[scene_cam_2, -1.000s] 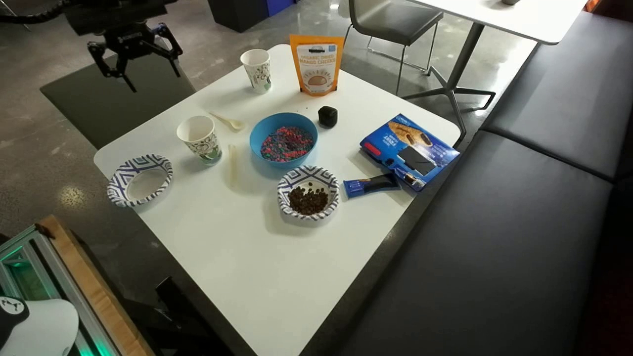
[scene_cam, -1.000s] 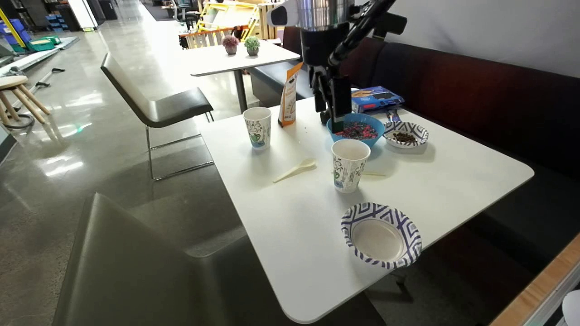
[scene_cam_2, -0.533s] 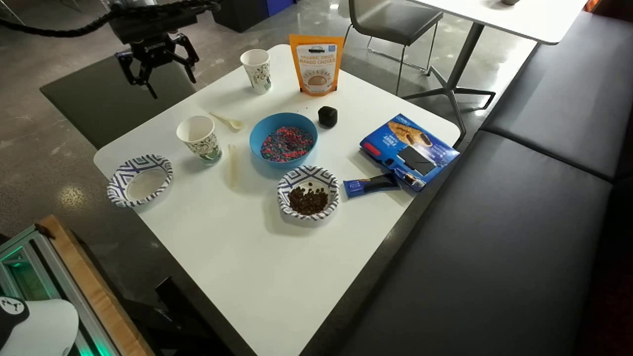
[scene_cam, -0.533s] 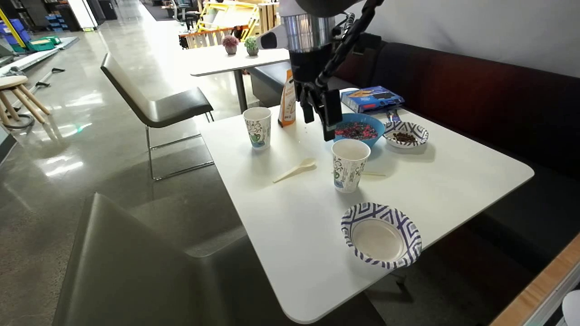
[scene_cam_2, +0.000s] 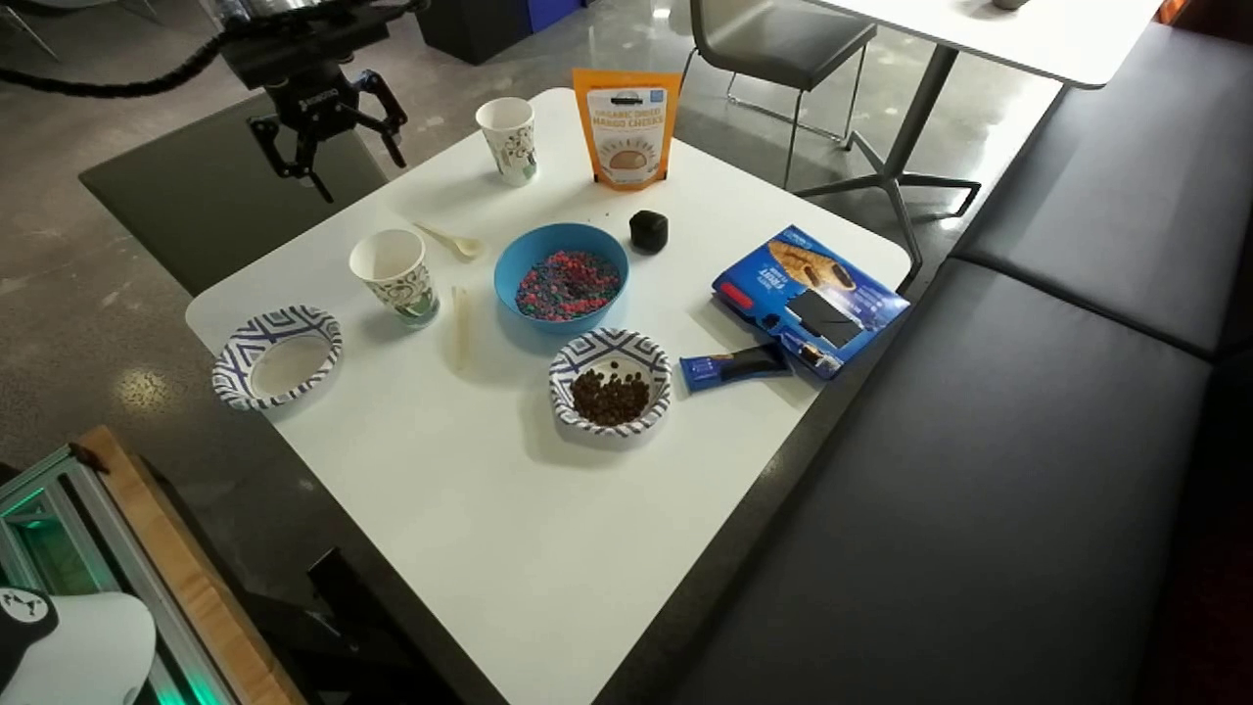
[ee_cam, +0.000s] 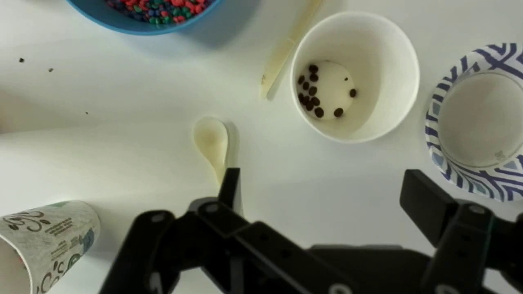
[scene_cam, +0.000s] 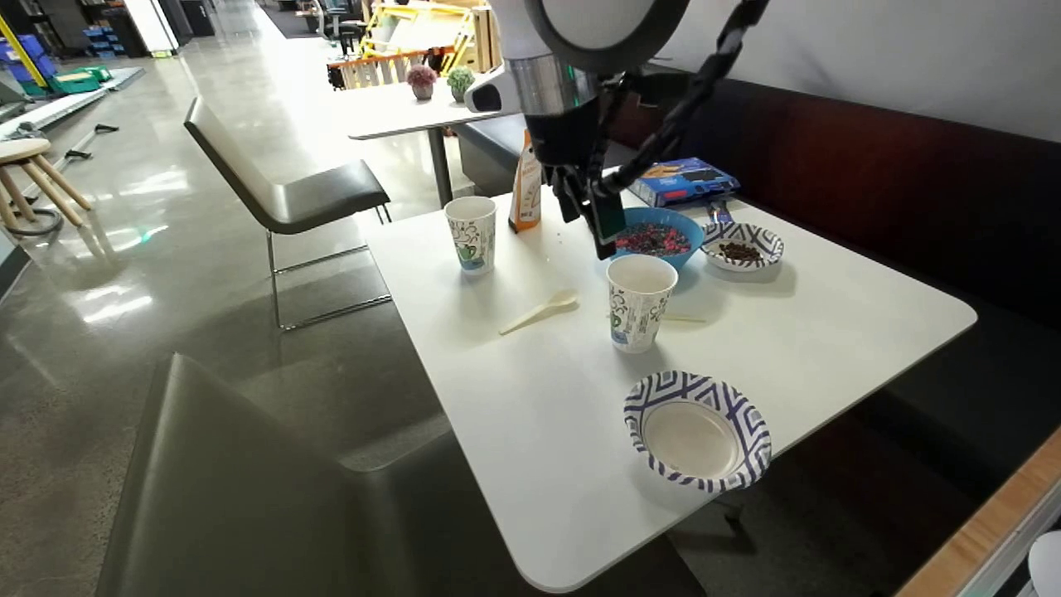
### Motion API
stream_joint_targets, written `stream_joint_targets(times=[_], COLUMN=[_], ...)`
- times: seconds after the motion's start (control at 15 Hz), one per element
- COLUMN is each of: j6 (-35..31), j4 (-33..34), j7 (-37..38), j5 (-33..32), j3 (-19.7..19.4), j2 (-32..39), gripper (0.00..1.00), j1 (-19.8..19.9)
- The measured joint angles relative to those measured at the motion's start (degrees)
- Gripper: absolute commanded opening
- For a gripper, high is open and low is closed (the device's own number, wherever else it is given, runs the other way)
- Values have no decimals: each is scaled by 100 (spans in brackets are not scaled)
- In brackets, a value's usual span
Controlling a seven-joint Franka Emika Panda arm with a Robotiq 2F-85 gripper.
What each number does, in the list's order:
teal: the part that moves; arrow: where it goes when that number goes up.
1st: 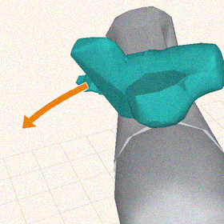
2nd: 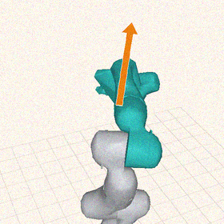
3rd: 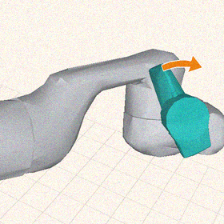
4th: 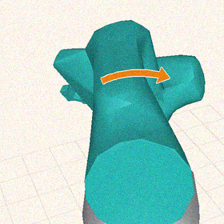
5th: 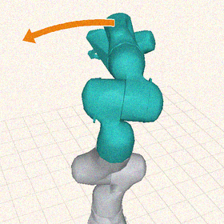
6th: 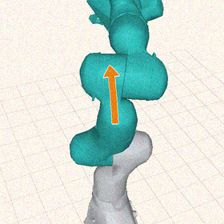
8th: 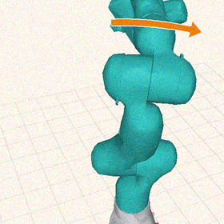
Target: Use the plastic spoon to put some of the contents of the blue bowl into the paper cup next to the orange packet
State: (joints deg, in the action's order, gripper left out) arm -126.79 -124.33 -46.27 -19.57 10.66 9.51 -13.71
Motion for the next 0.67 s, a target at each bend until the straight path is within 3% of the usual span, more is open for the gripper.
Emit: stream_joint_targets(times=[0.33,0.67], j6=[44,218], j4=[307,959], j7=[1090,1348], j5=[-1282,-1927], j3=[99,110], j2=[703,1535], gripper=[100,100], j1=[-306,-504])
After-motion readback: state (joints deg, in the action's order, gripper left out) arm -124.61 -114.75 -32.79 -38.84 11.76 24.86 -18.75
